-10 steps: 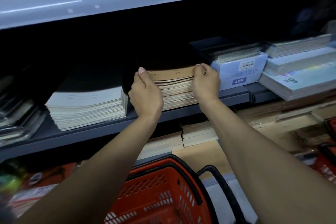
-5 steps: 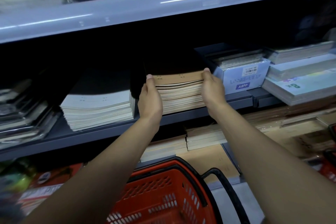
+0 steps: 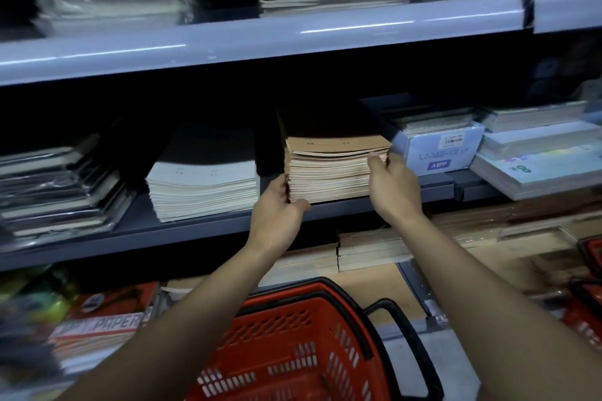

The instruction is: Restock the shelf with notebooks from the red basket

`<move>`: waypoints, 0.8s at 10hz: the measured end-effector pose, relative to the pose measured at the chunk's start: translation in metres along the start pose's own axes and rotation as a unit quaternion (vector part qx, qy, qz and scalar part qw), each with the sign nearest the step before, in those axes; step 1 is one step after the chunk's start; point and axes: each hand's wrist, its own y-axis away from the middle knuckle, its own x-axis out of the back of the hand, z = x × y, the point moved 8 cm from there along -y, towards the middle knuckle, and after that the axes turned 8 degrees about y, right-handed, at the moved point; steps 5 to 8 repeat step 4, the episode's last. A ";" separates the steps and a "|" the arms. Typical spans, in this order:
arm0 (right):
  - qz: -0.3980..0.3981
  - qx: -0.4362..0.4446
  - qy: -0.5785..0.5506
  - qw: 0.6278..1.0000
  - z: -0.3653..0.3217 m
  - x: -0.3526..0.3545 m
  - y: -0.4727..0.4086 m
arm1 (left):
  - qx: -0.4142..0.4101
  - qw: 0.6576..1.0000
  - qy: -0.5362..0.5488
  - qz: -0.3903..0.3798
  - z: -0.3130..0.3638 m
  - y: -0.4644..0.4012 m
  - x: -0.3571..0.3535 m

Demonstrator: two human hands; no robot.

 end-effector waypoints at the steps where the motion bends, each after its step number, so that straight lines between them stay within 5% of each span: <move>1: 0.005 -0.013 -0.017 1.000 0.001 -0.003 0.020 | 0.021 0.999 0.022 -0.026 0.000 0.015 0.008; 3: -0.005 0.003 0.039 0.999 0.004 -0.018 0.068 | 0.092 0.991 -0.071 -0.070 -0.024 0.047 0.032; 4: -0.097 -0.004 0.112 0.989 0.020 -0.050 0.102 | 0.101 0.973 -0.186 -0.086 -0.040 0.061 0.050; 8: -0.097 -0.004 0.112 0.989 0.020 -0.050 0.102 | 0.101 0.973 -0.186 -0.086 -0.040 0.061 0.050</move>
